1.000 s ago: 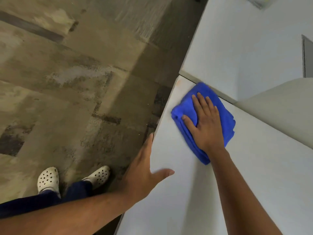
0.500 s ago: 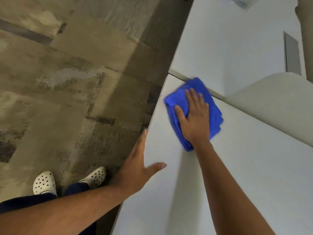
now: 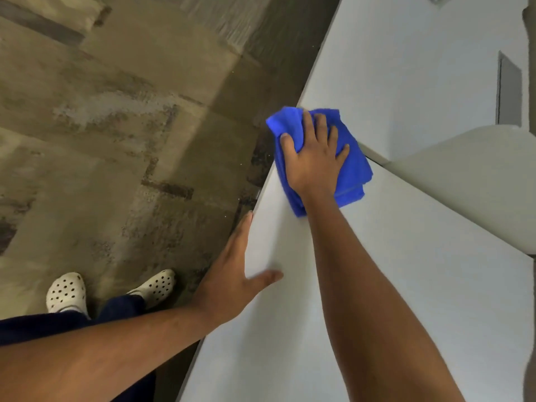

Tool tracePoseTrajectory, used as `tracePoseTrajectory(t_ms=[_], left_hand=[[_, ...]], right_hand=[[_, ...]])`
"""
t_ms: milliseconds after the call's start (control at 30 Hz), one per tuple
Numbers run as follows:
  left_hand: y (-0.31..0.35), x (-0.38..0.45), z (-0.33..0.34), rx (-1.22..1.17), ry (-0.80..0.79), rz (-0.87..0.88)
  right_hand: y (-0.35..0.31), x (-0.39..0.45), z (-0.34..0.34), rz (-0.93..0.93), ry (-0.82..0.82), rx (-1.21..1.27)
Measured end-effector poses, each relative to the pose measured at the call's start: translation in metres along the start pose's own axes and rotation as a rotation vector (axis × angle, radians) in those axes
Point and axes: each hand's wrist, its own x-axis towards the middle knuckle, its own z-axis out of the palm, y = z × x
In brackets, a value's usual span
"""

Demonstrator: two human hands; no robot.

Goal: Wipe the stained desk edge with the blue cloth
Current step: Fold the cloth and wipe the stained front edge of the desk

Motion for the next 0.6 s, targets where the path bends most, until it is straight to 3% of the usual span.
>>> tracePoseTrajectory(t_ms=[200, 367, 500, 600], left_hand=[[0.004, -0.001, 0.003, 0.063, 0.061, 0.024], [0.002, -0.002, 0.000, 0.025, 0.045, 0.028], [0.005, -0.006, 0.000, 0.030, 0.012, -0.020], [0.009, -0.006, -0.001, 0.019, 0.003, -0.008]], right_hand=[[0.000, -0.068, 0.009, -0.076, 0.019, 0.034], [0.055, -0.102, 0.010, -0.187, -0.008, 0.068], [0.104, -0.052, -0.009, 0.147, 0.020, 0.094], [0.086, -0.033, -0.007, 0.396, 0.028, 0.099]])
